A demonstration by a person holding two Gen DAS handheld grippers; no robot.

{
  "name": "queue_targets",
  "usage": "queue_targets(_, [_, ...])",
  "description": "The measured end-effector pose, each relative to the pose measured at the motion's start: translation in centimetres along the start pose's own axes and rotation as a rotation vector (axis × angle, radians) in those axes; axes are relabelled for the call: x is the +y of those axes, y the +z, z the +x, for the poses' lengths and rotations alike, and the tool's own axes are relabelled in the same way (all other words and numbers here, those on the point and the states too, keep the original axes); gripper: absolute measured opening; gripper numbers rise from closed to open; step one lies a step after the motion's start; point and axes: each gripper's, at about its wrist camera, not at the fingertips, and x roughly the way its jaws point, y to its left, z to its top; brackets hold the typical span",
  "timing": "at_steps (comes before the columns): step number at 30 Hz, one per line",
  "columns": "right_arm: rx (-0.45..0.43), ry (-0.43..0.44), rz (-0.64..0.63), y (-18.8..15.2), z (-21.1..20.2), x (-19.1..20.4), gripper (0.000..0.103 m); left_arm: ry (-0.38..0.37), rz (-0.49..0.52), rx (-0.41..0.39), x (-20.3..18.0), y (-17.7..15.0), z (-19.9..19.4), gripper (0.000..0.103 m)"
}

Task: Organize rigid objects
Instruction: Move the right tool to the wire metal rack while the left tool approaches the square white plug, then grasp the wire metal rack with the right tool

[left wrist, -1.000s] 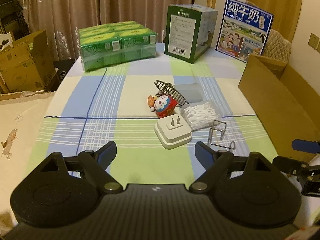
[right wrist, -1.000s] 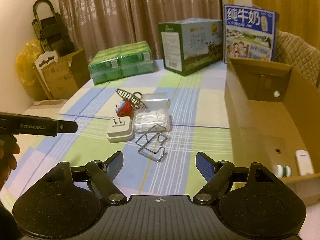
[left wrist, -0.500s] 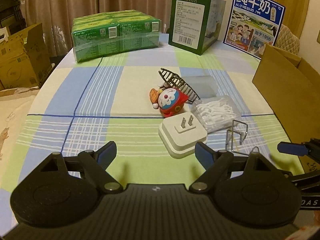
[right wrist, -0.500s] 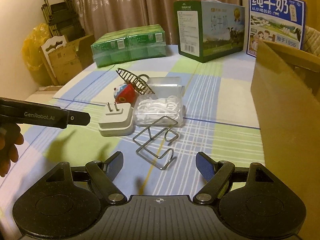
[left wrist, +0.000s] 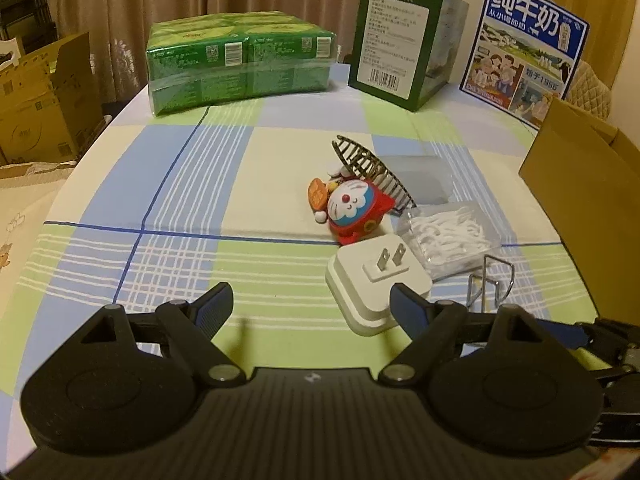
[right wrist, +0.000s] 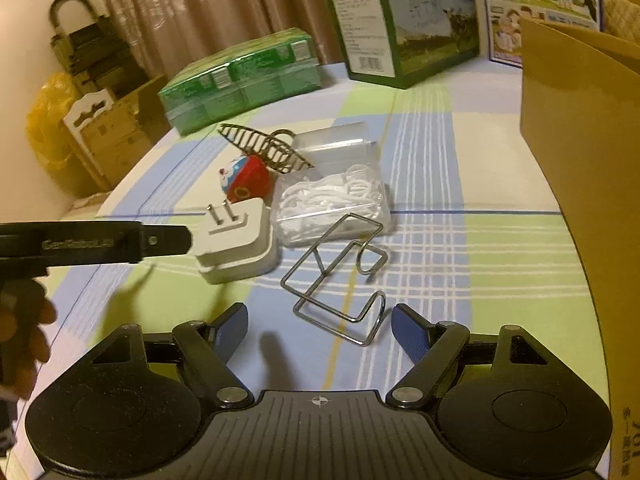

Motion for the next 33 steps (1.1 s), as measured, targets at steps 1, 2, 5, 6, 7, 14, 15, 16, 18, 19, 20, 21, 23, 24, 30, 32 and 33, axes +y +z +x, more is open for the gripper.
queue_targets(1, [-0.004,-0.019,-0.005,0.0,0.1,0.2,0.077,-0.001,-0.004,-0.003,0.0,0.1,-0.1,0.083])
queue_targets(2, [-0.01,-0.042,-0.009,0.0,0.3,0.3,0.077,-0.003,-0.007,-0.005,0.1,0.1,-0.1,0.083])
queue_targets(5, [-0.027,-0.079,-0.001,0.1,0.8,0.7,0.077,-0.007,-0.02,-0.002,0.2,0.1,-0.1,0.083])
queue_targets(6, [-0.032,-0.092,0.004,0.1,0.9,0.9,0.077,-0.008,-0.026,0.0,0.3,0.1,-0.1,0.083])
queue_targets(7, [-0.037,-0.105,0.011,0.2,1.0,1.1,0.077,-0.008,-0.033,0.0,0.4,0.1,-0.1,0.083])
queue_targets(14, [-0.08,-0.172,0.016,0.4,2.3,2.0,0.076,-0.03,-0.059,-0.004,0.6,0.2,-0.1,0.083])
queue_targets(15, [-0.081,-0.177,0.01,0.5,2.4,2.0,0.076,-0.031,-0.058,-0.004,0.5,0.2,-0.1,0.083])
queue_targets(16, [-0.079,-0.179,0.01,0.5,2.4,1.7,0.074,-0.033,-0.058,-0.004,0.5,0.2,-0.1,0.083])
queue_targets(18, [-0.077,-0.182,0.024,0.6,2.0,1.2,0.061,-0.04,-0.056,-0.003,0.3,0.2,-0.1,0.083])
queue_targets(19, [-0.072,-0.184,0.024,0.6,1.7,0.9,0.057,-0.043,-0.055,-0.002,0.3,0.2,-0.1,0.083])
queue_targets(20, [-0.062,-0.187,0.02,0.5,1.3,0.6,0.057,-0.046,-0.052,-0.001,0.2,0.1,-0.1,0.083])
queue_targets(21, [-0.055,-0.193,0.007,0.4,1.0,0.4,0.057,-0.05,-0.049,0.002,0.1,0.1,-0.1,0.083])
queue_targets(23, [-0.041,-0.216,-0.026,0.0,0.4,0.0,0.057,-0.055,-0.044,0.004,-0.1,0.1,-0.1,0.083])
queue_targets(24, [-0.023,-0.228,-0.056,-0.2,0.2,-0.1,0.057,-0.06,-0.041,0.003,-0.2,0.1,-0.2,0.083])
queue_targets(30, [-0.027,-0.336,-0.19,-1.9,-1.5,-0.2,0.058,-0.083,-0.036,0.008,-0.6,0.0,0.0,0.083])
queue_targets(32, [-0.041,-0.329,-0.092,-2.3,-2.4,-1.0,0.059,-0.082,-0.034,0.009,-0.6,0.0,0.0,0.083])
queue_targets(33, [-0.044,-0.322,-0.051,-2.3,-2.7,-1.3,0.059,-0.081,-0.033,0.009,-0.7,0.0,0.0,0.083])
